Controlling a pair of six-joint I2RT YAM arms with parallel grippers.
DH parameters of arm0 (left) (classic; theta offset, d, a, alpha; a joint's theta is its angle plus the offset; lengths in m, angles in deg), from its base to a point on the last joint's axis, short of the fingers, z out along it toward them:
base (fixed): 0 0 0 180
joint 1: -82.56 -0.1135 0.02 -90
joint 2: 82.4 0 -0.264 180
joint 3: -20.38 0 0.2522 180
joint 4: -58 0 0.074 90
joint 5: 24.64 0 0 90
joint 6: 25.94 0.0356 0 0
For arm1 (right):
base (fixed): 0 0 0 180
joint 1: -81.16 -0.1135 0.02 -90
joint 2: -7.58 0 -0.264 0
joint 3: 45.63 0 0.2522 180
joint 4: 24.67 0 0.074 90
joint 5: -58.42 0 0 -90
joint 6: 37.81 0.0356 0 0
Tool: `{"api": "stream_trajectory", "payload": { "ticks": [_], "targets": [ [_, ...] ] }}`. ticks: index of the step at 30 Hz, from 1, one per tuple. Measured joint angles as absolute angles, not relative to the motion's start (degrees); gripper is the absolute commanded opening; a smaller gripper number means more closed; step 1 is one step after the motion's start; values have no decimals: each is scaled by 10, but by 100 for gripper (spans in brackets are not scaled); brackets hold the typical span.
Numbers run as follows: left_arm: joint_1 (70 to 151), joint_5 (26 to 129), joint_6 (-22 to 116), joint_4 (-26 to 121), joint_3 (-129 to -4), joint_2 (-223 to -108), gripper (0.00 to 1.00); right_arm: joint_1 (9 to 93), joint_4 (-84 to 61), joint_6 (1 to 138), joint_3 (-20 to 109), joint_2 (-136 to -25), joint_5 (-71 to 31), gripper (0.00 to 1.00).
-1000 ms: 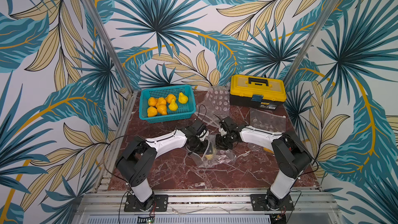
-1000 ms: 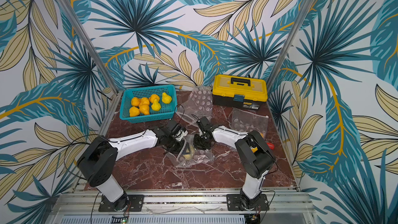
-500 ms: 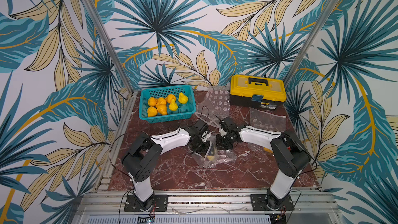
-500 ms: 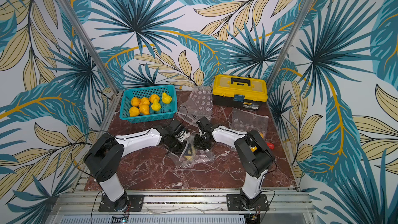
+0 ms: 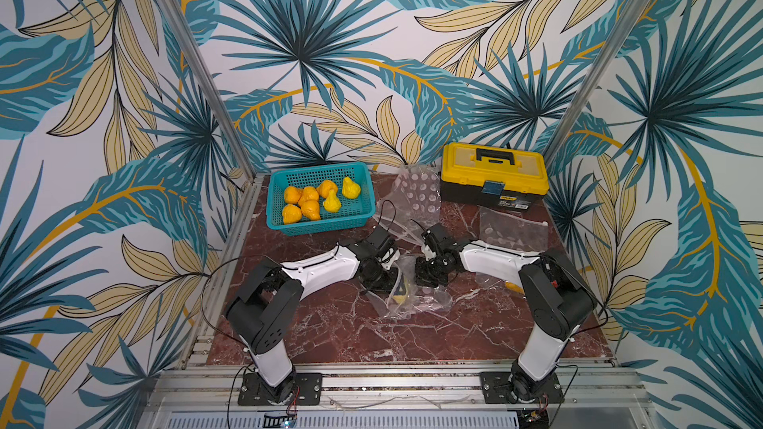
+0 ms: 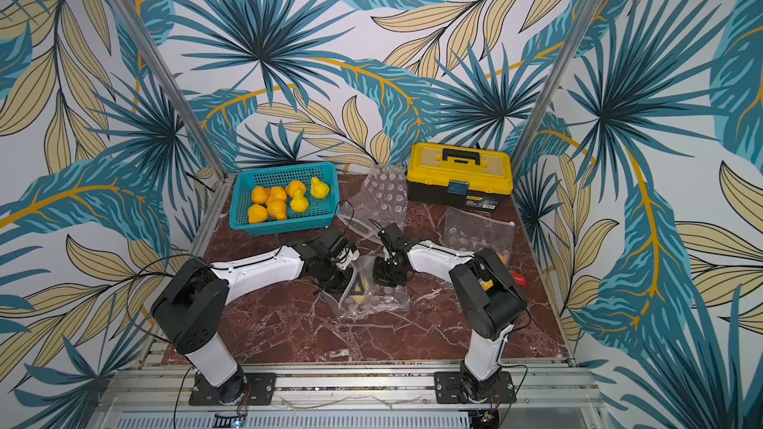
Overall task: Open the zip-top bag and take out the pear
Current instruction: Pick up the pear from the zipper food storage bag, then place the pear in the basket.
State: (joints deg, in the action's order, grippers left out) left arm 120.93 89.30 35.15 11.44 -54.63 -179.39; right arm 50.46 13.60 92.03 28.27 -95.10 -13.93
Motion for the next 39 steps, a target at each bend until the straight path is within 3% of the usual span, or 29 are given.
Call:
{"api": "stream_trajectory", "payload": {
  "ticks": [14, 23, 30, 39],
  "targets": [
    [1110, 858, 381, 53, -517, -1650, 42, 518, 133, 911, 271, -951, -135, 19],
    [1027, 853, 433, 5, -585, -1639, 42, 518, 130, 911, 270, -951, -135, 19],
    [986, 793, 479, -9, -685, -1678, 42, 518, 128, 911, 268, -949, -135, 19],
    [936, 747, 521, -7, -898, -1845, 42, 518, 131, 911, 267, -946, -140, 19]
  ]
}}
